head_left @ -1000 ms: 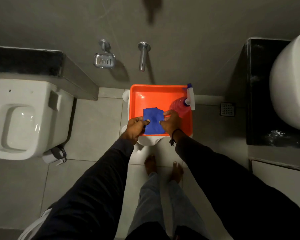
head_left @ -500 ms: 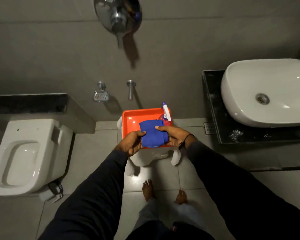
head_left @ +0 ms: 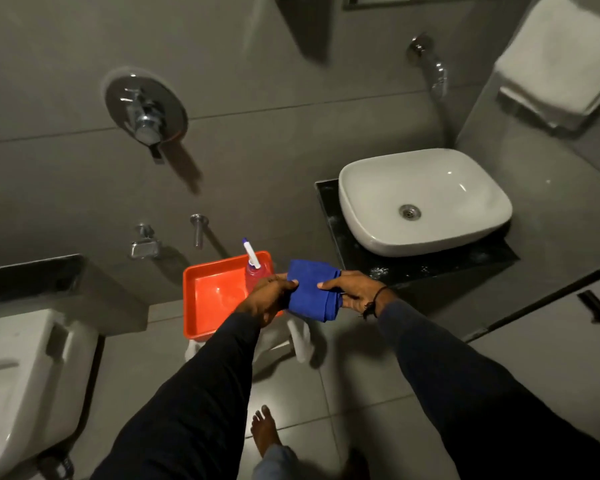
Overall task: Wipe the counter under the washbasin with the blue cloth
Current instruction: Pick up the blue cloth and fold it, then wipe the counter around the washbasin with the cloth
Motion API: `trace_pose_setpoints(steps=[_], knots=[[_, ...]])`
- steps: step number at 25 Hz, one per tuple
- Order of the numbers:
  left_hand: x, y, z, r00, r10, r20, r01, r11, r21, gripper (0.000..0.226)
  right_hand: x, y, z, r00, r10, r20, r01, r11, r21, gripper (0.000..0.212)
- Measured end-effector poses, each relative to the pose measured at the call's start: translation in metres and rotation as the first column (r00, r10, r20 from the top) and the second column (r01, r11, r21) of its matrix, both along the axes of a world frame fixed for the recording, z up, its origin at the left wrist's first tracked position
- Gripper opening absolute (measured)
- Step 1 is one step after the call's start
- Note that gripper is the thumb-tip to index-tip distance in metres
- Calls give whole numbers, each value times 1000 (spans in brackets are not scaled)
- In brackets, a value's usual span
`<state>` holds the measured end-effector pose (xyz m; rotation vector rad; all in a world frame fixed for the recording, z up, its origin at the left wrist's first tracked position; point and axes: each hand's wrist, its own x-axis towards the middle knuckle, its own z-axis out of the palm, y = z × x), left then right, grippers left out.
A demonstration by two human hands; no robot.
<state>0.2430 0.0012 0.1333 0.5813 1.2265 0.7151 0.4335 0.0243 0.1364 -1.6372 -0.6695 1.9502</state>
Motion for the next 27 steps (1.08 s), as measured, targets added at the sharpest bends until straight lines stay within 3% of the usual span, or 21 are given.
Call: trace_pose_setpoints(steps=[6, 9, 18, 23, 27], knots=[[81, -20, 17, 991, 4, -131, 4, 998, 57, 37, 71, -24, 12, 997, -55, 52, 53, 998, 33, 46], [110, -19, 18, 974, 44, -222, -25, 996, 86, 22, 95, -25, 11, 993, -74, 96, 71, 997, 35, 51], [143, 17, -14, 937, -29, -348, 40, 999, 24, 13, 122, -8, -18, 964, -147, 221, 154, 988, -14, 46], [142, 48, -41, 920, -49, -388, 39, 999, -35, 34, 116, 12, -42, 936, -217, 278, 222, 975, 14, 42], [141, 63, -57, 915, -58, -399, 40, 998, -53, 36, 110, 26, -54, 896, -253, 364, 250, 967, 57, 41]])
